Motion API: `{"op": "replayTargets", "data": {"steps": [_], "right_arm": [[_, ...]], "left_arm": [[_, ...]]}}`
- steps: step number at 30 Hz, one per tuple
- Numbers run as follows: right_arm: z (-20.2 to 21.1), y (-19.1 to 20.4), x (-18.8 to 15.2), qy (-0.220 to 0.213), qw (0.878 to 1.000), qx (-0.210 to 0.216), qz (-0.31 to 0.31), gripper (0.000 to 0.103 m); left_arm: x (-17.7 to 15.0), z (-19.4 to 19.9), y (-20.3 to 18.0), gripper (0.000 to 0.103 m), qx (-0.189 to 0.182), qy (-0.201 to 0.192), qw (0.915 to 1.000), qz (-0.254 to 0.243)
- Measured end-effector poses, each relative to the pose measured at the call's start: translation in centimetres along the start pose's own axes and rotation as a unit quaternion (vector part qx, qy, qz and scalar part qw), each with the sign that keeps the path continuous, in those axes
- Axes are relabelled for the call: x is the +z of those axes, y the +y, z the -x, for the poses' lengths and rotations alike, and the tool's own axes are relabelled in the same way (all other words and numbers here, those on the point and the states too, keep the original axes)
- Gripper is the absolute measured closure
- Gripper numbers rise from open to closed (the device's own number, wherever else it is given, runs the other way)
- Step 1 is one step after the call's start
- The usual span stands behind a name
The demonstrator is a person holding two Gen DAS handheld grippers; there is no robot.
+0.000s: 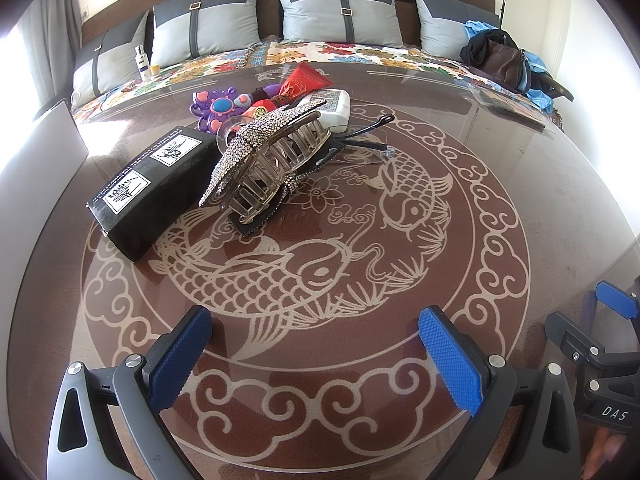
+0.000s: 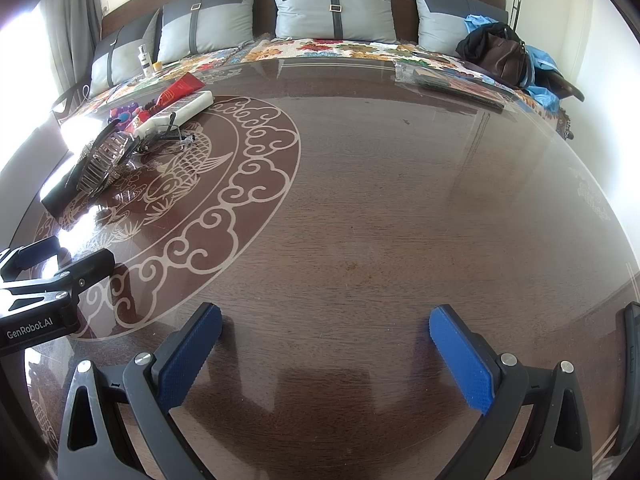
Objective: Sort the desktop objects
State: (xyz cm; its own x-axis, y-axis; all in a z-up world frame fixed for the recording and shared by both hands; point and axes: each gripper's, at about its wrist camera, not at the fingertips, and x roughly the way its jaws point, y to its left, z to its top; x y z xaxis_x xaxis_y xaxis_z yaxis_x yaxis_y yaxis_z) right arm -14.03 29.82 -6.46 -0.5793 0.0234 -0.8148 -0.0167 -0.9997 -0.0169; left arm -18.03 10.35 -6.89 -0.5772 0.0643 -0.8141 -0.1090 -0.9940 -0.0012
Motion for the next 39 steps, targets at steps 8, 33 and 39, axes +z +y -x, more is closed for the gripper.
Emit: {"op": "replayTargets", "data": {"steps": [8,33,39], "right_arm": [[0.0,0.0,0.0,0.000,1.000,0.000,0.000,0.000],[0.0,0.0,0.1,0.000,1.000,0.000,0.000,0.000],[0.0,0.0,0.1,0.000,1.000,0.000,0.000,0.000]], "left_arm": [[0.0,0.0,0.0,0.000,0.000,0.000,1.0000,0.000],[-2.5,2.9,5.7,0.000,0.057,-0.004,0.9977,-0.036],[1.9,0.7,12.5,0.000,0.021,0.034,0.9991,-0.015]]}}
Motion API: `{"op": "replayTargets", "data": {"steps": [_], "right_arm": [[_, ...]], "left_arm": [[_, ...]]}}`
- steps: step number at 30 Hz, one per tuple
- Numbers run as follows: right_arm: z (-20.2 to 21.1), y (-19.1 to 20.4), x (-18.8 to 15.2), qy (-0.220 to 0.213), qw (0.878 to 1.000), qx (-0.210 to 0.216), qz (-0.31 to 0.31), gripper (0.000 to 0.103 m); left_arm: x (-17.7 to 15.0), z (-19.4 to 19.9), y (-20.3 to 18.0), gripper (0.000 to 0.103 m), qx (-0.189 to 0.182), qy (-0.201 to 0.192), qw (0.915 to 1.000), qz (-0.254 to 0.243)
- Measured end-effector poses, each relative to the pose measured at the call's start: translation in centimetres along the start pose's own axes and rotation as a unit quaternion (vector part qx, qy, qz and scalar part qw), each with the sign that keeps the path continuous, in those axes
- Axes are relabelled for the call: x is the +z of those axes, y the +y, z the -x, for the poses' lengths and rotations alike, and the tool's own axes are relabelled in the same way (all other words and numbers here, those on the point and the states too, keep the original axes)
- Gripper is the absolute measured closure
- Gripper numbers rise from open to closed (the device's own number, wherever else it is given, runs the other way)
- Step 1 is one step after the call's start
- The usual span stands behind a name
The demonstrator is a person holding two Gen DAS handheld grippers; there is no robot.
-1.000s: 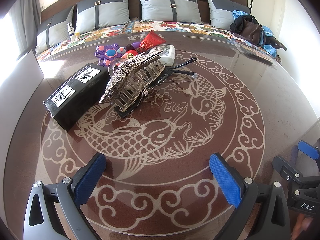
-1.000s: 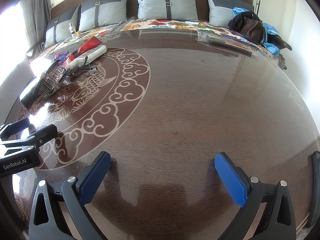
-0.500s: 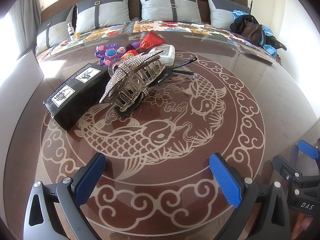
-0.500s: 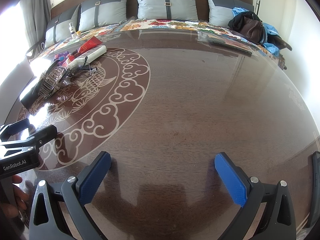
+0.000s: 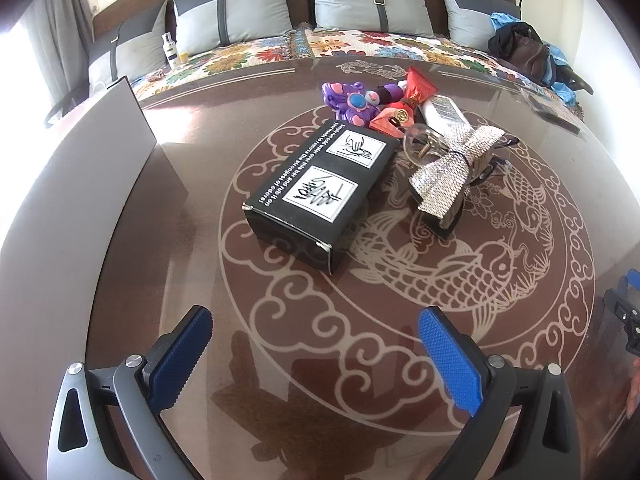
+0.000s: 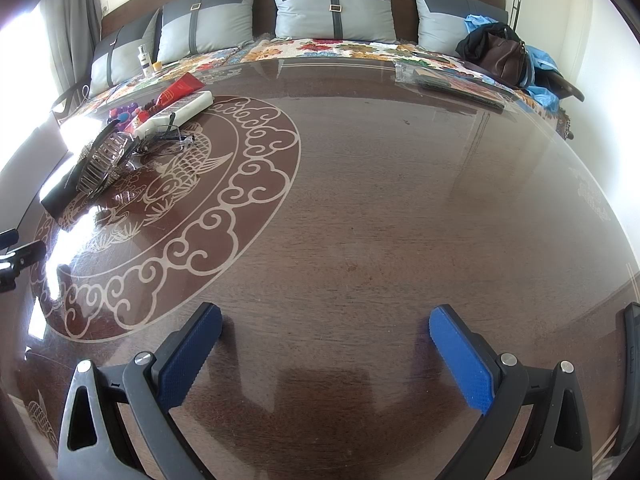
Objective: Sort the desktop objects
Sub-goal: 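Lower the left tool onto the black soap box and close it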
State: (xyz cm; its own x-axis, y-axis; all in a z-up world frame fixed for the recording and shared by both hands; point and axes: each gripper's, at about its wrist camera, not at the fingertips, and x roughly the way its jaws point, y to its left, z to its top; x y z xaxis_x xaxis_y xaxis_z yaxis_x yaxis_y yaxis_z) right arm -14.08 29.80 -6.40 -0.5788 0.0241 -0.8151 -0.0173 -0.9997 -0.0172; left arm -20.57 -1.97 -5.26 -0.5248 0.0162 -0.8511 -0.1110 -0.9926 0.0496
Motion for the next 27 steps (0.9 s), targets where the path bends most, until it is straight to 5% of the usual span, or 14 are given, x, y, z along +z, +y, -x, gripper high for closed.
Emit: {"op": "replayTargets", "data": {"steps": [3,7,18,20,22,27], "right_arm": [[0.0,0.0,0.0,0.000,1.000,0.000,0.000,0.000],[0.0,0.0,0.0,0.000,1.000,0.000,0.000,0.000],[0.0,0.0,0.0,0.000,1.000,0.000,0.000,0.000],[0.0,0.0,0.0,0.000,1.000,0.000,0.000,0.000],[0.0,0.0,0.0,0.000,1.000,0.000,0.000,0.000],[0.0,0.0,0.0,0.000,1.000,0.000,0.000,0.000]], "left_arm": [[2.0,-1.0,0.2,0.000,-0.034,0.010,0.9985,-0.041],[4.5,-2.2,-0.8,0.000,-0.022,0.014,0.9961,-0.084],[7.2,-6.1,-1.0,0.000,-0.047,0.040,0.9975,-0.035],[7.3,-5.6,-0.9,0.029,-0.040,0.020,0.9987,-0.024],[7.1,-5.1,-0.7,0.044,-0.033,0.014,0.9993,-0.012],[4.2,-3.2,0.7,0.045,-0.009,0.006,0.9995,0.031]]}}
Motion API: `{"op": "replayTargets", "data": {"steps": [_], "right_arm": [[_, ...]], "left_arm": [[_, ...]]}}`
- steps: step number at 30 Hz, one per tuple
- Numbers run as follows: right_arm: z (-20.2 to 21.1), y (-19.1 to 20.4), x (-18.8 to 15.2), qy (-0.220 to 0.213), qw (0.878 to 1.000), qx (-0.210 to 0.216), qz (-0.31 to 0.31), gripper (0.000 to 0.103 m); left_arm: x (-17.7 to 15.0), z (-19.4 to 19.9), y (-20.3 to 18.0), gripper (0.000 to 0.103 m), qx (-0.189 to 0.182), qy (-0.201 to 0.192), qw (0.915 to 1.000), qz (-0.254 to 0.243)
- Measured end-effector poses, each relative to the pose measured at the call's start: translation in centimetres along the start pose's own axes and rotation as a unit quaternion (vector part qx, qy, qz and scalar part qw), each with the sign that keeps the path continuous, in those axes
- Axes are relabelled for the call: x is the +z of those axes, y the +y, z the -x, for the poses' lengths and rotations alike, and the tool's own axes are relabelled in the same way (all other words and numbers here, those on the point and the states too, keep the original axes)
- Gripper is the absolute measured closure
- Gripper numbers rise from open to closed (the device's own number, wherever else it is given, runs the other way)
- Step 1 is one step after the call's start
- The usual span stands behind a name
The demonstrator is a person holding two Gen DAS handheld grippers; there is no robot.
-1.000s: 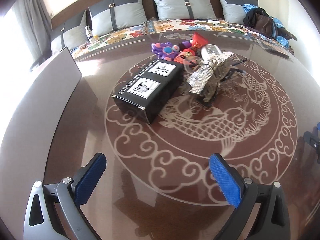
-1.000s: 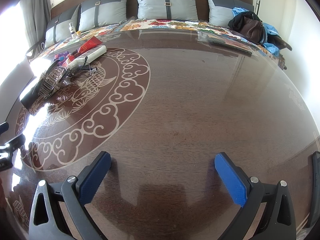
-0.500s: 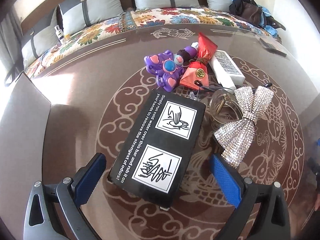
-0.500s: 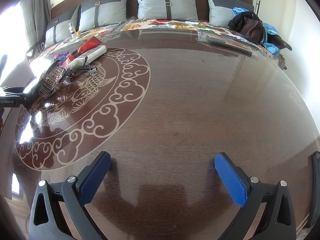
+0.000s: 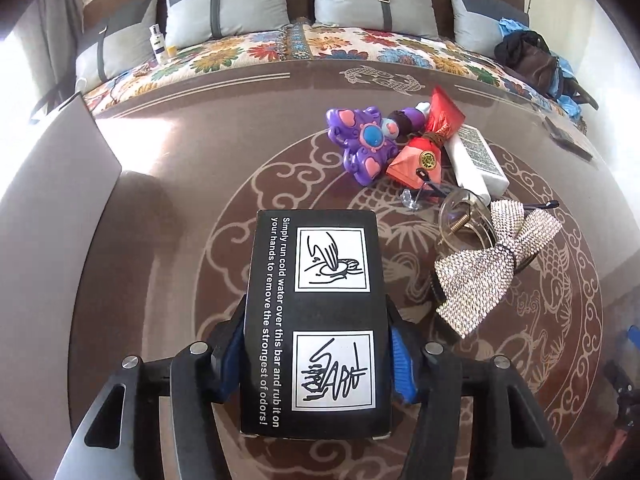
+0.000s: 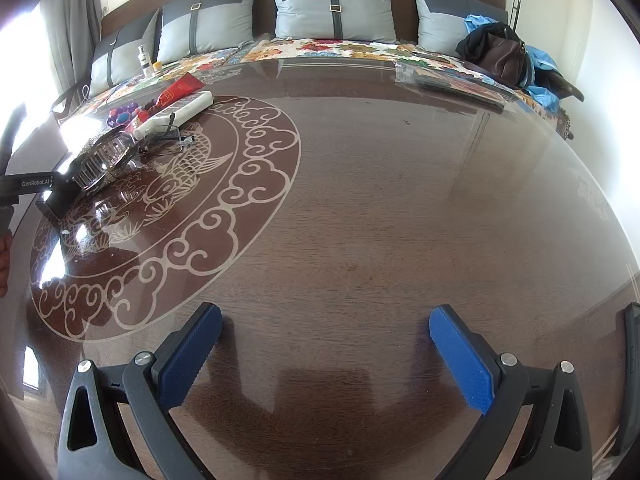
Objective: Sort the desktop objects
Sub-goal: 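Lower the left tool onto the black soap box and close it, then lift the black soap box with the left tool while the right tool moves toward the rhinestone clip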
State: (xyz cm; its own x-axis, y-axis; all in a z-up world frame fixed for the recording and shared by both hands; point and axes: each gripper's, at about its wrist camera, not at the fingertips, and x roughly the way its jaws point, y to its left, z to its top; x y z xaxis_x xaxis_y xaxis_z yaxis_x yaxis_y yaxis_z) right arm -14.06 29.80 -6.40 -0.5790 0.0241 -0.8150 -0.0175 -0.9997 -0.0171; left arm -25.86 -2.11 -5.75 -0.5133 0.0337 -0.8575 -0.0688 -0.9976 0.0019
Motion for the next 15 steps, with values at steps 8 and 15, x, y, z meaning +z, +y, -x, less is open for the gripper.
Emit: {"op": "replayTargets", "data": {"steps": [8,15], "right_arm": [[0.0,0.0,0.0,0.000,1.000,0.000,0.000,0.000],[0.0,0.0,0.0,0.000,1.000,0.000,0.000,0.000]], "left_arm": [[-10.1,5.8,2.5,0.044,0.029,-0.015,0.9986,0.041],[-12.6,6.5,3.2,0.013,0.039,-0.043,0.9980,0.023]]}}
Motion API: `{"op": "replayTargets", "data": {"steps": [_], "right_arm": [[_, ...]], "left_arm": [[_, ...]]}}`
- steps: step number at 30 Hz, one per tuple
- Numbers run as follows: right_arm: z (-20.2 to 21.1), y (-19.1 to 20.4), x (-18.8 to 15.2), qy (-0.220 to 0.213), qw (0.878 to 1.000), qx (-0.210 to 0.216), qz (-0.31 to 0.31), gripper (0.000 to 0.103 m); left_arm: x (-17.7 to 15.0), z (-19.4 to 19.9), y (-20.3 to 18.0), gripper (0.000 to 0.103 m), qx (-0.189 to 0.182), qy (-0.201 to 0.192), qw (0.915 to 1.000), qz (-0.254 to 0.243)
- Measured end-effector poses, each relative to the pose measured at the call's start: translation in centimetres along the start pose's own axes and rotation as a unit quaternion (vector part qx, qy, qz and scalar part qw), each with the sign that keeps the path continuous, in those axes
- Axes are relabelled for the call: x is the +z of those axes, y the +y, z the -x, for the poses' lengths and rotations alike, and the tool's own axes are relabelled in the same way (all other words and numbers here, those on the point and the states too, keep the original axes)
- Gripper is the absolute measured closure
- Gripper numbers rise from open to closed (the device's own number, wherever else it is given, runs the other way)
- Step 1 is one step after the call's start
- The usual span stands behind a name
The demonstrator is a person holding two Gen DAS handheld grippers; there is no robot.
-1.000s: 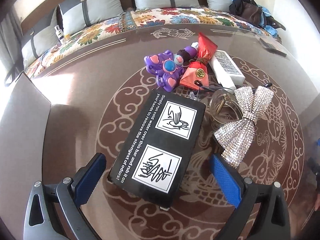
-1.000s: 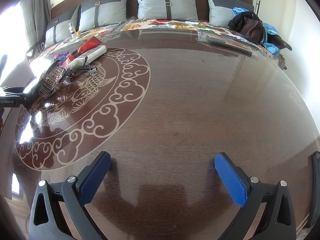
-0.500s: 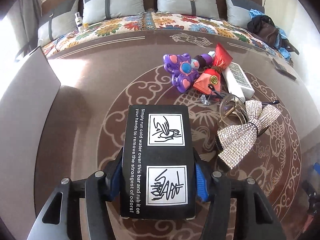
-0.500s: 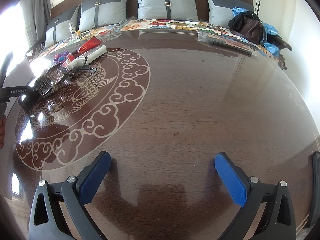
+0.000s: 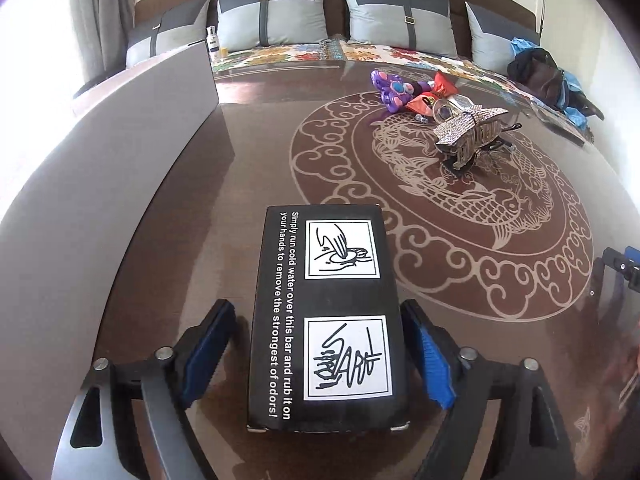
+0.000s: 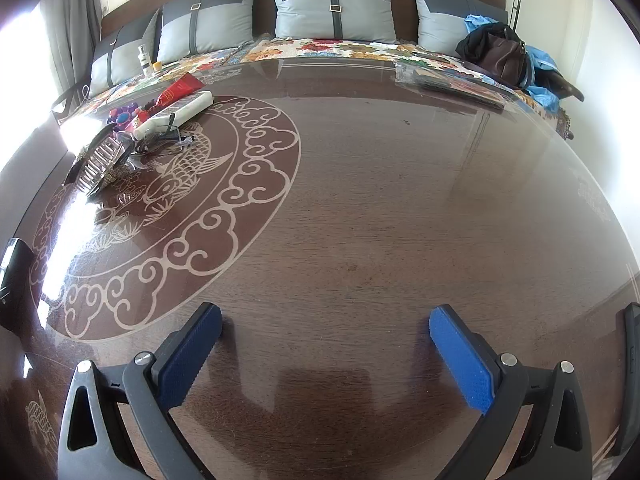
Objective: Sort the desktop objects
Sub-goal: 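Lift the black soap box with the left tool while the right tool moves toward the rhinestone clip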
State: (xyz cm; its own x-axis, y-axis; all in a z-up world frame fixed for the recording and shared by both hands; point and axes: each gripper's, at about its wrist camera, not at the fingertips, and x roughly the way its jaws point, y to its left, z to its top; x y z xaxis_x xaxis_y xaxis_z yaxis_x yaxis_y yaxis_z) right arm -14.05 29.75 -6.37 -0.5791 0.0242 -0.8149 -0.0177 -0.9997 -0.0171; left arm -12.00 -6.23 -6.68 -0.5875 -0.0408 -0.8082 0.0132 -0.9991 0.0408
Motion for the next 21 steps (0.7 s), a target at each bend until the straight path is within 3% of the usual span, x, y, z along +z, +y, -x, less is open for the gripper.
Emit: {"op": "replayTargets", "data": {"steps": [5,21], "right_arm": [[-0.02,0.02,-0.01,0.000,1.000,0.000,0.000,0.000],[-0.05,0.02,-0.03,0.000,1.000,0.000,0.000,0.000]], "left_arm": [[0.39,-0.75,0.48,0.000,-0.012,0.015,0.9997,0.017],[0.26,-0.88,0.28,0.000,-0.011,0.015,0.9997,0.016]]}}
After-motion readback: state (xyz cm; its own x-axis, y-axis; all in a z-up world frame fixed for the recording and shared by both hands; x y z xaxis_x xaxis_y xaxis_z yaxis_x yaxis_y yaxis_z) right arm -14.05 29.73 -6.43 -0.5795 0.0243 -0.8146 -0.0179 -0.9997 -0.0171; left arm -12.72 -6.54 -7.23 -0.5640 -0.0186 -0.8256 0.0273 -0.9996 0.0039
